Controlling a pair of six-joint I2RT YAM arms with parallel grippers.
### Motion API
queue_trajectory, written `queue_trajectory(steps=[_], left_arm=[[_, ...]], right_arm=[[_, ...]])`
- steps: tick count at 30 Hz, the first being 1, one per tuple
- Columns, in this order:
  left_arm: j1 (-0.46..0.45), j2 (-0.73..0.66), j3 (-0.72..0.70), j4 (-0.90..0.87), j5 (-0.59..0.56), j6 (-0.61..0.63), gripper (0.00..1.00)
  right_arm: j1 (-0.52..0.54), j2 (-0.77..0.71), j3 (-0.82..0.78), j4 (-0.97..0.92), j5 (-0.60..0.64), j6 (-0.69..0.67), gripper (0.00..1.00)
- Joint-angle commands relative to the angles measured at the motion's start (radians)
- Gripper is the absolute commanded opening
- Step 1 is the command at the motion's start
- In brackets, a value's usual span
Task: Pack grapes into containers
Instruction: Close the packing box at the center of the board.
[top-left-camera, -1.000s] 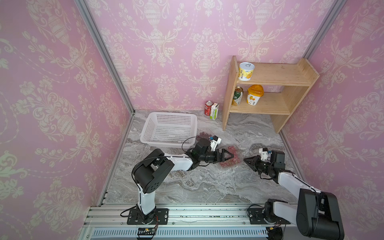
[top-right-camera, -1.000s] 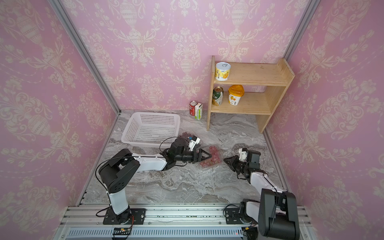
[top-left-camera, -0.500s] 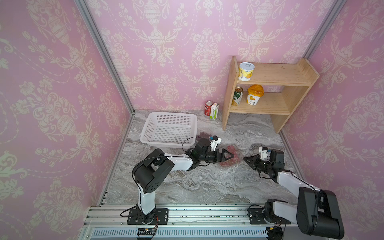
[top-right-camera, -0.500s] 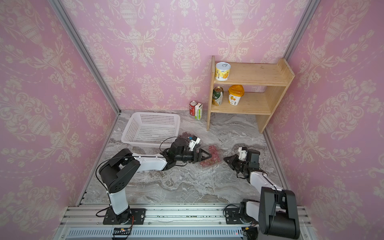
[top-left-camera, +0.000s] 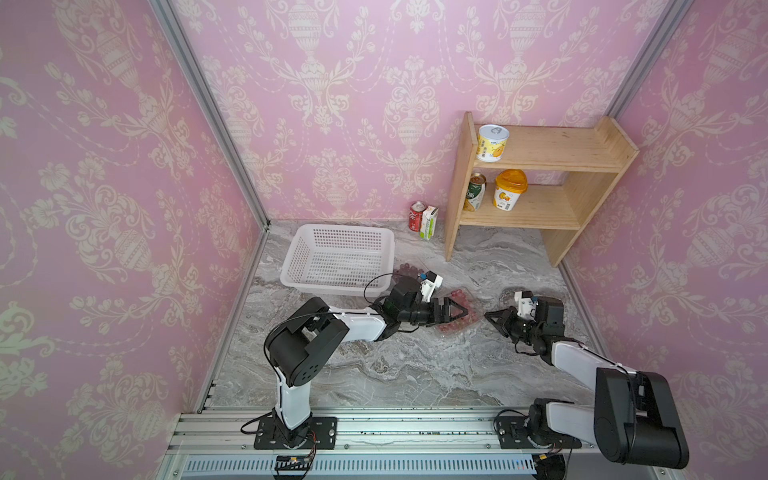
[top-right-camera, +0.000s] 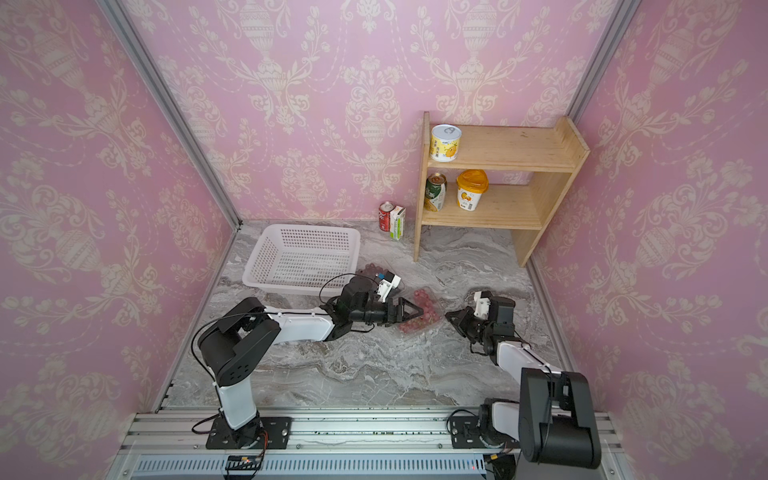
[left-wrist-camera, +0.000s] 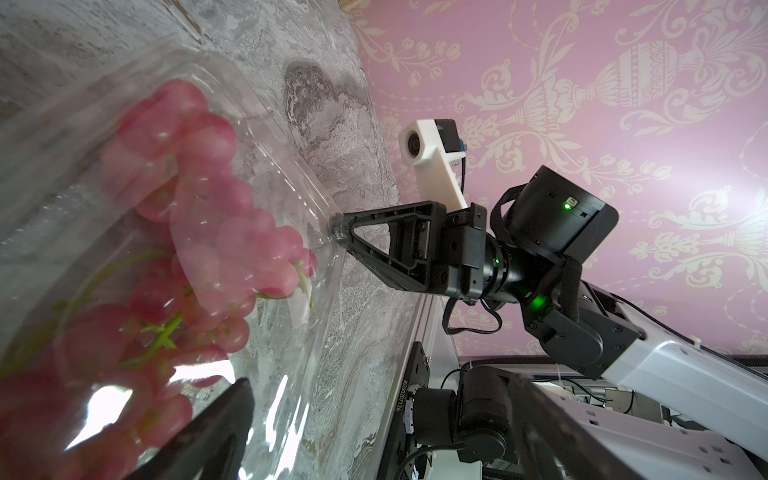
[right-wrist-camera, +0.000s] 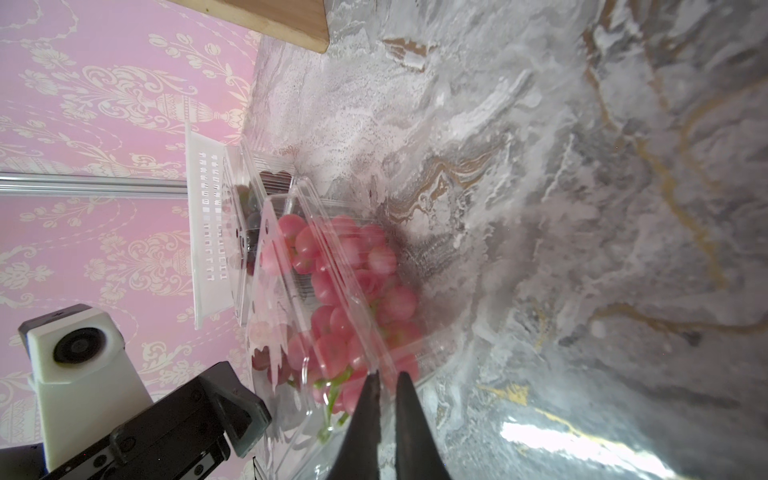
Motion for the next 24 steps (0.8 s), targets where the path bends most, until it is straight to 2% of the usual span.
queue_trajectory(steps=[1,4,7,11,14,19,24], left_arm=[[0.012,0.038,-0.028,-0.059,-0.011,0.028,0.96],[0.018,0.021,-0.020,-0.088,-0.013,0.047,0.96],[0.033,-0.032,-0.010,-0.155,-0.028,0.099,0.96],[0.038,-0.131,0.034,-0.324,-0.069,0.228,0.96],[0.039,-0.209,0.048,-0.398,-0.108,0.292,0.97],[0.038,-0.318,-0.023,-0.464,-0.183,0.297,0.97],[0.033,-0.373,-0.205,-0.391,-0.194,0.190,0.96]], right_arm=[[0.017,0.022,-0.010,-0.079,0.027,0.006,0.11],[0.017,-0.026,0.014,-0.132,0.031,-0.001,0.14],[0.013,-0.143,0.060,-0.269,0.075,-0.027,0.22],[0.008,-0.307,0.156,-0.493,0.156,-0.086,0.43],[0.012,-0.357,0.221,-0.573,0.174,-0.106,0.56],[0.064,-0.247,0.326,-0.575,0.125,-0.141,0.67],[0.275,-0.077,0.461,-0.558,0.119,-0.197,0.73]])
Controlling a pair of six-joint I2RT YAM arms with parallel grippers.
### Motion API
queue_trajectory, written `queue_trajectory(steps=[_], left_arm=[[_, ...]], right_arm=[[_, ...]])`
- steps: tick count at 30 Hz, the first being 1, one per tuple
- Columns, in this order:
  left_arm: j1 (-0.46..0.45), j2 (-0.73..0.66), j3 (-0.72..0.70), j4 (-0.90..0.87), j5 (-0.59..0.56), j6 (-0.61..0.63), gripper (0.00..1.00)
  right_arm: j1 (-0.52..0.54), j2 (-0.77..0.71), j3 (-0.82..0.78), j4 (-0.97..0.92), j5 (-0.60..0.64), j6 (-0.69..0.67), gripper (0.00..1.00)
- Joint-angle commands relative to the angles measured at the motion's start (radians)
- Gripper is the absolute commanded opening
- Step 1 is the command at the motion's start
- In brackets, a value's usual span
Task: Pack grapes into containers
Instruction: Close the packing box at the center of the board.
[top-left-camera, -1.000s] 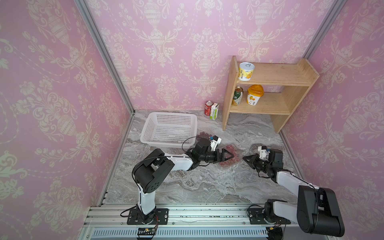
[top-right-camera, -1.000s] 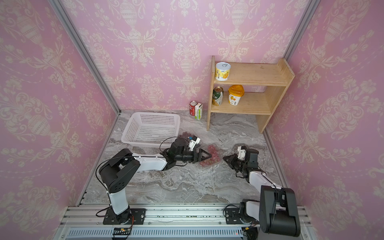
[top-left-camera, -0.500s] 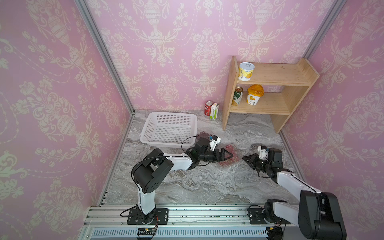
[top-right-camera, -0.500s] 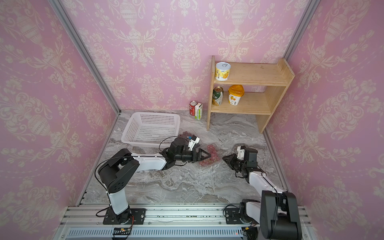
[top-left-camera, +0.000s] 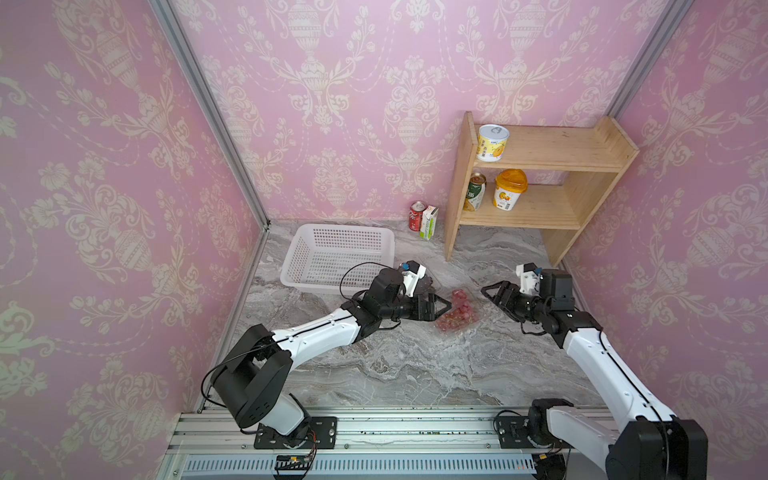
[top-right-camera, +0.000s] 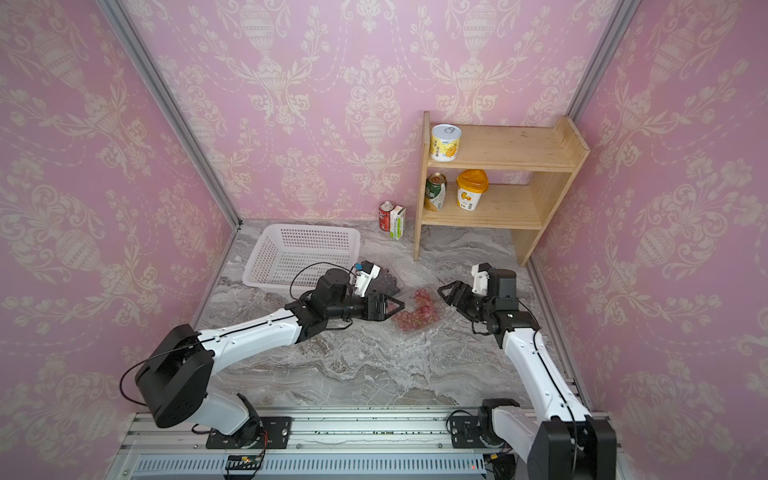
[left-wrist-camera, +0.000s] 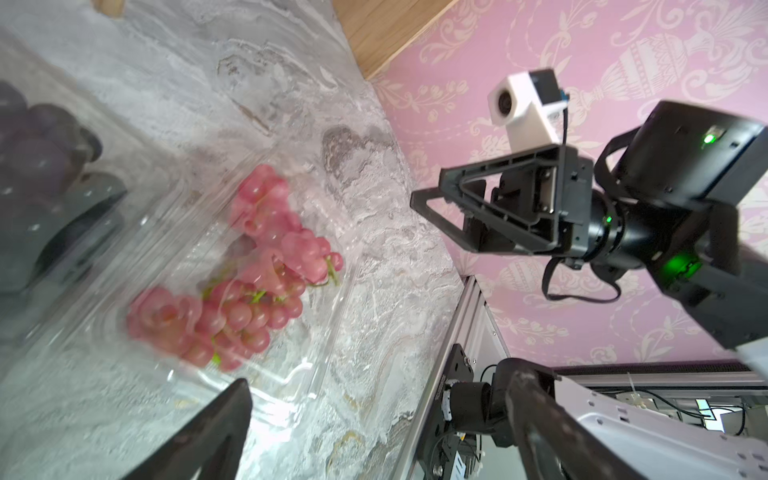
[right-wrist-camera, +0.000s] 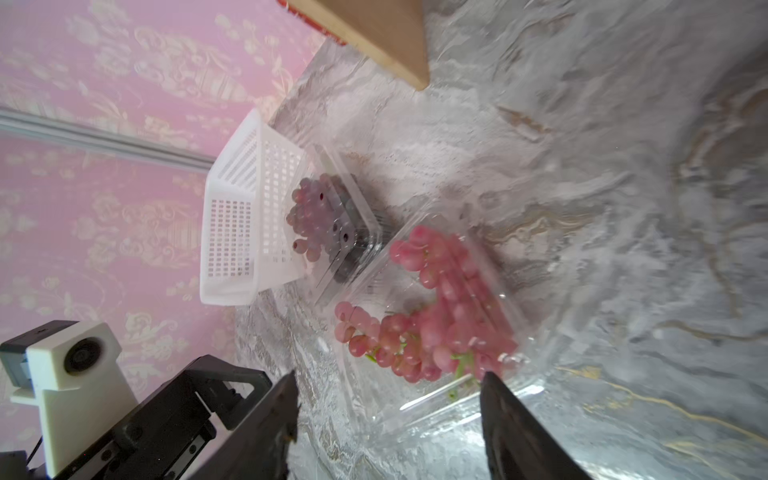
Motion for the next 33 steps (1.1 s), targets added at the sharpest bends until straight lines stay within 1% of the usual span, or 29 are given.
queue_trajectory(steps=[1,5,9,11,13,15,19,23,27,31,33], left_arm=[[-0.005,-0.010,-0.128,-0.006,-0.040,-0.065,0.96],[-0.021,-0.011,-0.223,0.085,-0.055,-0.135,0.96],[-0.026,0.073,-0.222,0.209,-0.047,-0.171,0.95],[-0.026,0.131,-0.188,0.269,-0.033,-0.174,0.95],[-0.028,0.174,-0.156,0.293,-0.036,-0.168,0.95],[-0.026,0.218,-0.127,0.322,-0.034,-0.160,0.95],[-0.026,0.296,-0.041,0.337,-0.017,-0.150,0.95],[-0.023,0.377,0.048,0.337,0.001,-0.141,0.95],[-0.008,0.441,0.139,0.335,0.019,-0.139,0.94],[0.017,0.477,0.241,0.254,0.034,-0.085,0.94],[0.032,0.481,0.261,0.238,0.041,-0.074,0.94]], right_arm=[[0.115,0.073,0.066,-0.019,-0.007,-0.063,0.74],[0.179,0.186,0.119,0.010,-0.015,-0.085,0.78],[0.197,0.317,0.220,0.004,-0.031,-0.111,0.82],[0.197,0.349,0.254,0.006,-0.025,-0.114,0.84],[0.196,0.374,0.287,-0.015,-0.009,-0.123,0.89],[0.196,0.401,0.313,-0.041,0.003,-0.132,0.92],[0.183,0.426,0.320,-0.050,0.017,-0.140,0.97],[0.147,0.442,0.303,-0.043,0.014,-0.136,0.99],[0.106,0.424,0.273,-0.037,0.011,-0.132,0.99],[0.049,0.388,0.252,-0.058,0.023,-0.125,0.99],[0.030,0.374,0.248,-0.069,0.014,-0.123,0.99]])
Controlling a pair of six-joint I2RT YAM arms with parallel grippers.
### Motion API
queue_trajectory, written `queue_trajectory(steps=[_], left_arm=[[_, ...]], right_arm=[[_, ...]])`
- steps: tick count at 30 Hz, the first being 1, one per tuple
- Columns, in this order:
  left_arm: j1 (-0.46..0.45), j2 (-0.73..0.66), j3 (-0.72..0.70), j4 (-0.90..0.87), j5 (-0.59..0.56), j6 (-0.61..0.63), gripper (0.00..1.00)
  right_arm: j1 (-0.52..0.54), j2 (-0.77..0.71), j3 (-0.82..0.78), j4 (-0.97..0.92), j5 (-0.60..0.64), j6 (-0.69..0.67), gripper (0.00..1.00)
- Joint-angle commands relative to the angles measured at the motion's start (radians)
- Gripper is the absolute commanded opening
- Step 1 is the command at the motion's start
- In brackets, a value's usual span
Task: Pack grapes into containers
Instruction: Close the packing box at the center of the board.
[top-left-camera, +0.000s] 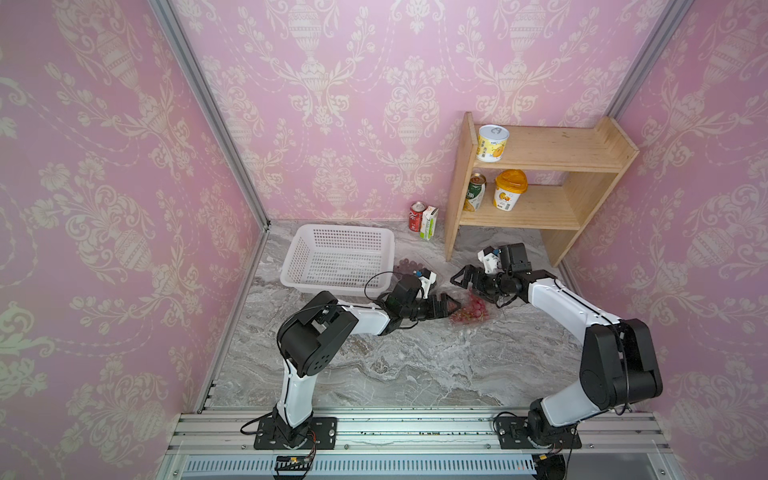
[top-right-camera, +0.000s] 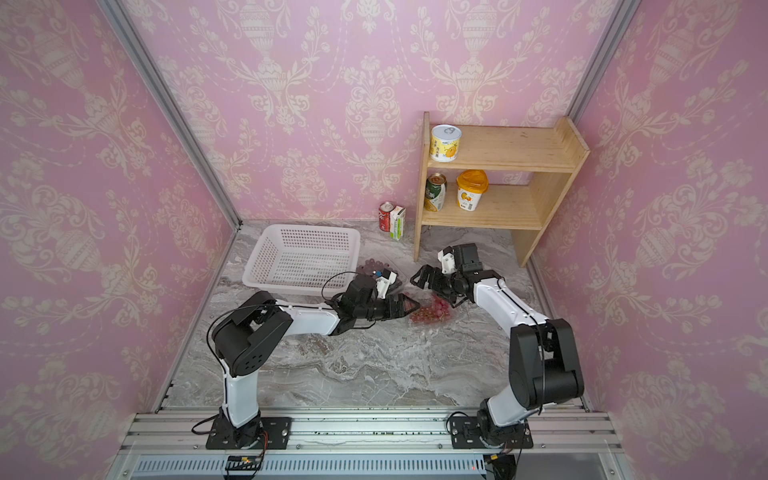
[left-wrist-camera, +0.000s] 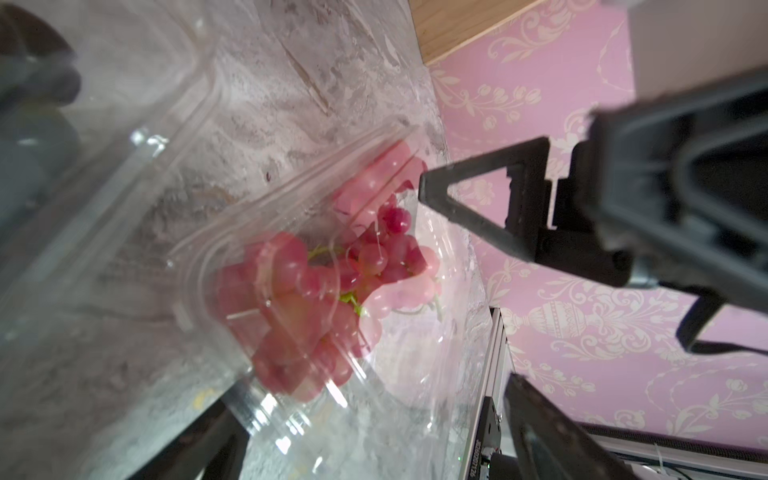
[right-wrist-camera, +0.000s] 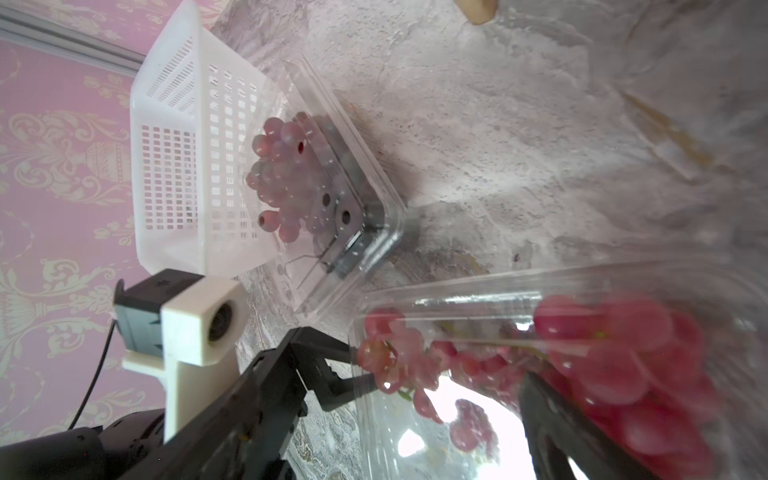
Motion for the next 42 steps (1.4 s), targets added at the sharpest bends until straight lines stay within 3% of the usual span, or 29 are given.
queue_trajectory(steps=[1,9,16,21,29,42], left_arm=[[0.034,-0.002,0.037,-0.035,0.030,0.052,0.93],[0.003,-0.177,-0.203,-0.017,-0.008,0.009,0.93],[-0.035,-0.119,-0.346,0.301,-0.034,-0.211,0.85],[-0.035,-0.057,-0.336,0.401,-0.070,-0.261,0.79],[-0.035,-0.017,-0.291,0.390,-0.134,-0.256,0.66],[-0.052,0.028,-0.262,0.406,-0.135,-0.275,0.48]], right_arm=[[-0.025,-0.048,-0.017,-0.035,0.008,-0.011,0.99],[0.024,-0.110,-0.046,-0.024,-0.031,-0.009,0.99],[0.071,-0.053,-0.057,0.050,-0.037,0.017,0.99],[0.096,-0.013,-0.035,0.053,-0.033,0.009,0.98],[0.101,-0.012,-0.037,0.051,-0.021,0.004,0.98],[0.101,0.005,-0.025,0.059,-0.017,0.003,0.97]])
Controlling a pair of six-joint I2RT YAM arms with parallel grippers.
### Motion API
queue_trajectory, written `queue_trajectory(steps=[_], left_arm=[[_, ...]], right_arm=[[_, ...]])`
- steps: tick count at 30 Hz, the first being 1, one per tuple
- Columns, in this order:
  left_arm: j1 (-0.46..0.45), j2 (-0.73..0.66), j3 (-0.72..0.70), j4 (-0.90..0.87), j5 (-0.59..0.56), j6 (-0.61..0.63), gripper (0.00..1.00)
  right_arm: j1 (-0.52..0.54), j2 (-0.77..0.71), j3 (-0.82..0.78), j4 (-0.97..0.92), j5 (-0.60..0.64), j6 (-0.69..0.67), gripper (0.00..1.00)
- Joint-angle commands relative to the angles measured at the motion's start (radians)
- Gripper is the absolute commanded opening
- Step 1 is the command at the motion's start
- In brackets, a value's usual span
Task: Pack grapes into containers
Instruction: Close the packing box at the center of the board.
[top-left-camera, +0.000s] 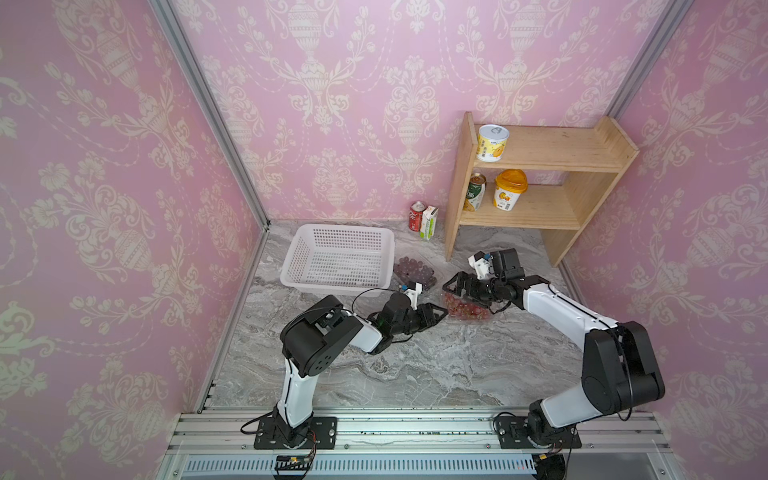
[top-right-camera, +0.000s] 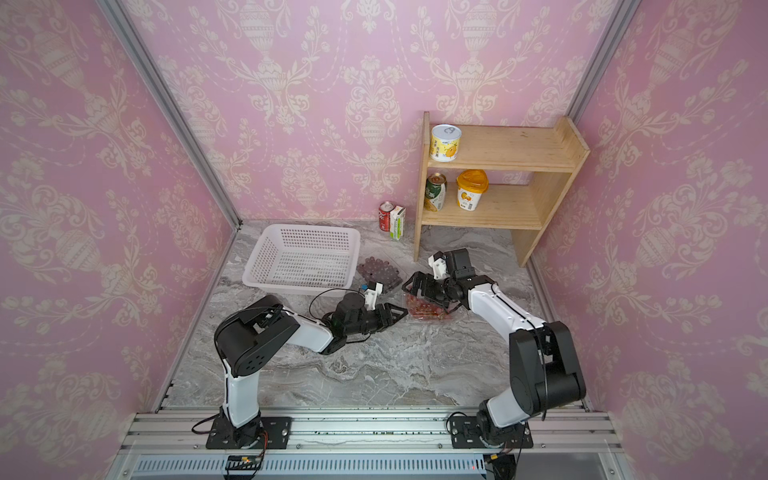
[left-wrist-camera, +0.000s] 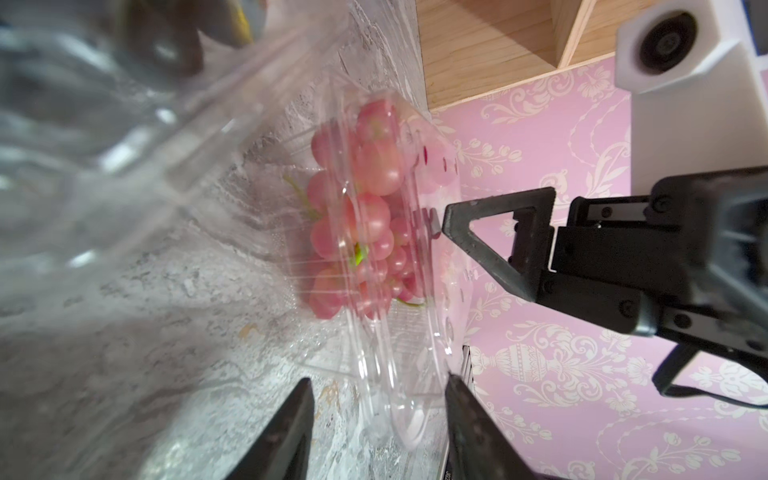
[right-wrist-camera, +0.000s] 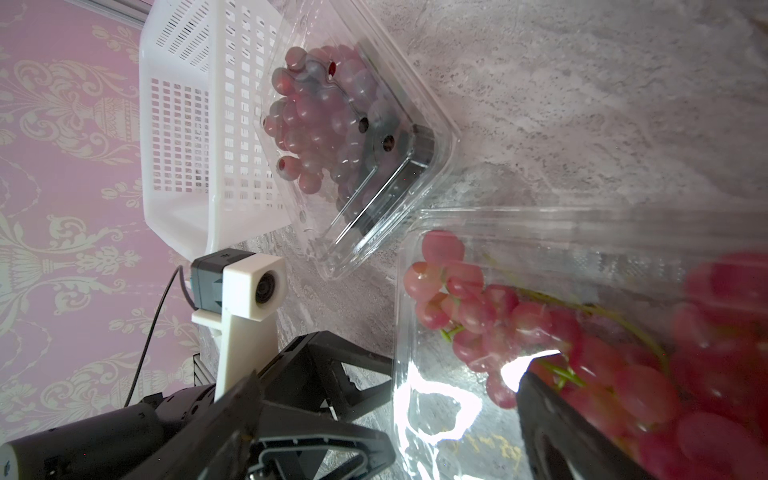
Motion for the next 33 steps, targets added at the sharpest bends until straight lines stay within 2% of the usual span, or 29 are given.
queue_trajectory(steps=[1,10,17,25,31,33], left_arm=[[-0.014,0.019,-0.002,0.023,-0.023,-0.013,0.48],[-0.026,-0.015,-0.080,0.061,-0.036,-0.022,0.41],[-0.031,0.021,-0.063,0.098,-0.030,-0.031,0.34],[-0.034,0.002,-0.026,0.087,-0.024,-0.012,0.39],[-0.041,0.004,-0.022,0.091,-0.033,-0.006,0.39],[-0.040,0.014,-0.022,0.114,-0.032,-0.019,0.36]], right_arm=[[0.007,0.021,0.025,0.004,0.002,-0.004,0.97],[0.006,0.027,0.022,0.010,0.008,-0.001,0.96],[0.007,0.027,0.013,0.021,0.009,0.007,0.96],[0.006,0.024,0.007,0.020,0.015,0.001,0.96],[0.006,0.032,0.008,0.025,0.011,0.003,0.96],[0.006,0.034,0.008,0.027,0.011,0.004,0.96]])
